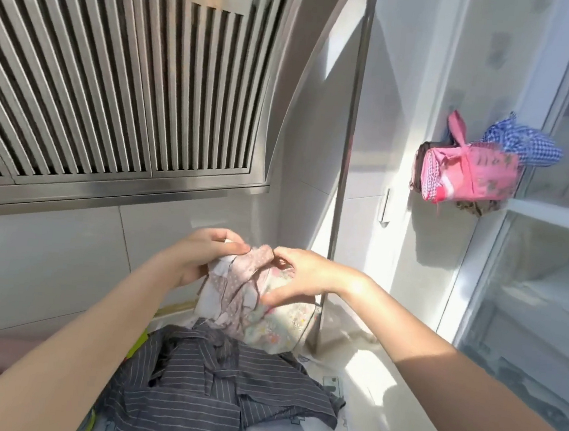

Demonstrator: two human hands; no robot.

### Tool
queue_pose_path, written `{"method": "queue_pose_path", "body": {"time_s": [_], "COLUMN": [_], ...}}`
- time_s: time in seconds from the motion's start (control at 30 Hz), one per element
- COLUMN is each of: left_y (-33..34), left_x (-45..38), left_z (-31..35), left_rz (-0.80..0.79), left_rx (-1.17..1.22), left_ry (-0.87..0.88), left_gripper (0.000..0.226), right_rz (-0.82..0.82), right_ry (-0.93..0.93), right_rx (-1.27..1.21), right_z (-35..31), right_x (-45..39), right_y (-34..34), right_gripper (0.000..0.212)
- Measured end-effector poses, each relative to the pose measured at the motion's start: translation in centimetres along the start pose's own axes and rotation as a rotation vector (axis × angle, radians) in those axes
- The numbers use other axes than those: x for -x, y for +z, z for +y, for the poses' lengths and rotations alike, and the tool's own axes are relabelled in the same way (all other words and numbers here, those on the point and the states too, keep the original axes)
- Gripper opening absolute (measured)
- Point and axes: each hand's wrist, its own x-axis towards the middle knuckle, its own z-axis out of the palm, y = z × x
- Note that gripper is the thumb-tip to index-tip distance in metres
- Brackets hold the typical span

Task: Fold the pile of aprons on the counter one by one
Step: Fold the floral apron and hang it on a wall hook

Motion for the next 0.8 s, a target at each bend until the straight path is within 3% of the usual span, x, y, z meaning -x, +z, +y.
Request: {"method": "queue_pose_path", "body": {"time_s": [0.07,0.13,0.2,0.3,0.37,0.47,0.63,0.8], "left_y": [2.2,3.8,6.6,11.8,14.6,17.2,22.9,27.2], "left_x": [-1.3,-2.0,-3.4,-4.8,-5.7,-6.5,-7.2,-8.0], "left_z": [0.6,1.5,3.3,7.1,8.9,11.0,15.9,22.0], "left_rz": [0.038,0.007,-0.114,-0.269,-0.228,-0.112,-0.155,0.031], "left_rx": [0.049,0.044,-0.038,-0.435,-0.734,-0.873,-0.766,-0.814], "left_ry": [0.002,0.049,0.125,0.301,0.401,0.437,0.509,0.663], "left_gripper": [0.009,0.01,0.042,0.064,0.065,0.067,0.037,0.051], "right_rz": [-0.061,-0.041,-0.055,-0.102,-0.123,-0.136,0.138,0.237], "right_ry": [0.011,0.012,0.029,0.057,0.054,0.042,0.061,0.114], "right_rx": [0.08,0.143,0.125,0.02,0.032,-0.071,-0.634,-1.244], "right_z": [2.0,3.3,6.0,9.6,11.3,13.0,15.2,16.0], "right_x": [0.4,0.6,1.1,2.2,3.1,4.6,8.4,11.2], "right_y": [-1.2,-2.9,-6.4,-11.9,-14.4,-17.5,-24.2,-30.4], "right_gripper": [0.065,0.054,0.047,0.042,0.042,0.042,0.008,0.025]}}
